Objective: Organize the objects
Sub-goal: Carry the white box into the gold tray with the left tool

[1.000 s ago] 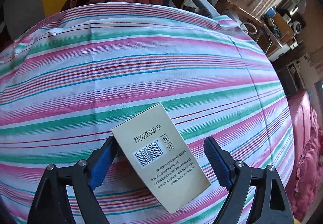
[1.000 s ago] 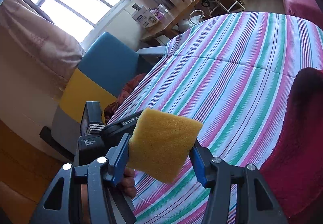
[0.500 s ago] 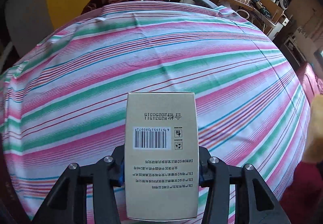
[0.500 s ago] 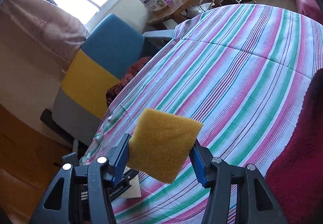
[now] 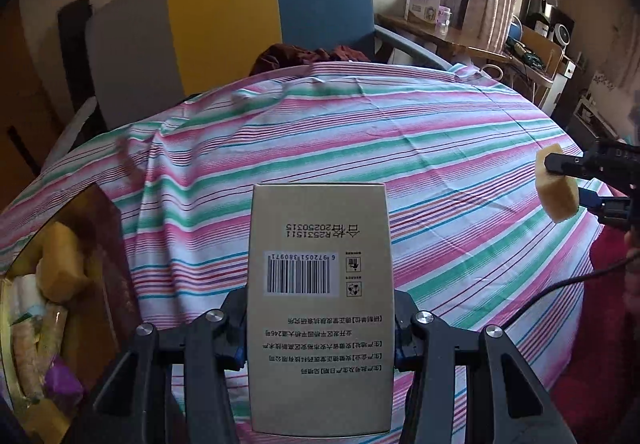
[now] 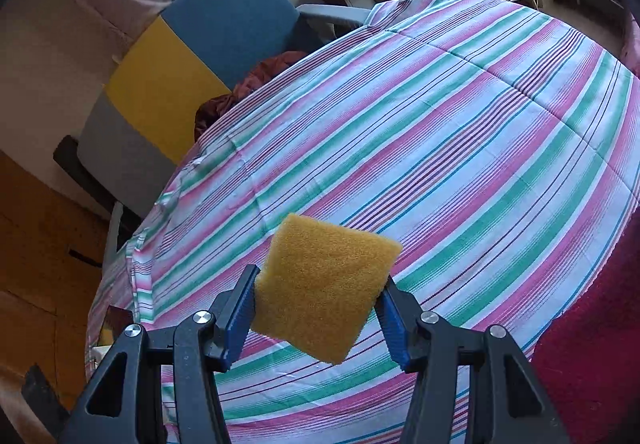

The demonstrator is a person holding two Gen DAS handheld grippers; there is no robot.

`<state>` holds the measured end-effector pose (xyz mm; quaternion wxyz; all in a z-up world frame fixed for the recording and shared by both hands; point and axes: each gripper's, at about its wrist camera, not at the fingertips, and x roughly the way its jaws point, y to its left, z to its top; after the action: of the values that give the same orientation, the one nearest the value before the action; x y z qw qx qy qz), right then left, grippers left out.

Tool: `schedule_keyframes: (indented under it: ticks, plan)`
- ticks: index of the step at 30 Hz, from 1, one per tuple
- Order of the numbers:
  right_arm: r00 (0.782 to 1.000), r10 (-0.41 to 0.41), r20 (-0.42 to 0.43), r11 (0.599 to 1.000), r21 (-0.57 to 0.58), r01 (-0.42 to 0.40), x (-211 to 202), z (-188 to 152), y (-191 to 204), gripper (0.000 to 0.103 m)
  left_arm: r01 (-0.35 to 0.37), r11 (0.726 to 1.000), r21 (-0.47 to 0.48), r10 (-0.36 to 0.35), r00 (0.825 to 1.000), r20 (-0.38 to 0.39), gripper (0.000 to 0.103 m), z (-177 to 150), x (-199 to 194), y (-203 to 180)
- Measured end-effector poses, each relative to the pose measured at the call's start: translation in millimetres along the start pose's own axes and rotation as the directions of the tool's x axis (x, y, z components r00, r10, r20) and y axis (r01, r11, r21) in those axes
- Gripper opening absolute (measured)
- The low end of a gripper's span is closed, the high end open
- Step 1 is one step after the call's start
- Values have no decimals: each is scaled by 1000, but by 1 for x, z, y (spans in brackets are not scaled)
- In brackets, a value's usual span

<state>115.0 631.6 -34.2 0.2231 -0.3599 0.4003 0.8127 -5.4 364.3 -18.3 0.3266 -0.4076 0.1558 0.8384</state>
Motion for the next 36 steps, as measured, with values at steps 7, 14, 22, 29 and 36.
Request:
schedule_keyframes:
  ticks: [7, 14, 22, 29, 36]
  plan:
    - [997, -62, -45, 998, -24, 61, 6, 0, 5, 57, -53, 998, -26, 55, 995, 79, 50, -19, -37, 37]
    - [990, -117, -75, 993, -29, 115, 16, -4, 2, 57, -64, 995, -75, 72, 992, 107, 50, -37, -59, 70]
    - [983, -156, -91, 987, -40, 153, 22, -8, 3, 57, 4, 963, -271, 19, 996, 84, 50, -63, -79, 158]
    - [982, -167, -92, 986, -40, 164, 21, -9, 3, 57, 45, 885, -464, -35, 999, 31, 50, -82, -76, 245]
    - [983, -162, -91, 987, -39, 159, 21, -8, 4, 57, 83, 840, -536, -110, 994, -19, 50, -68, -46, 246]
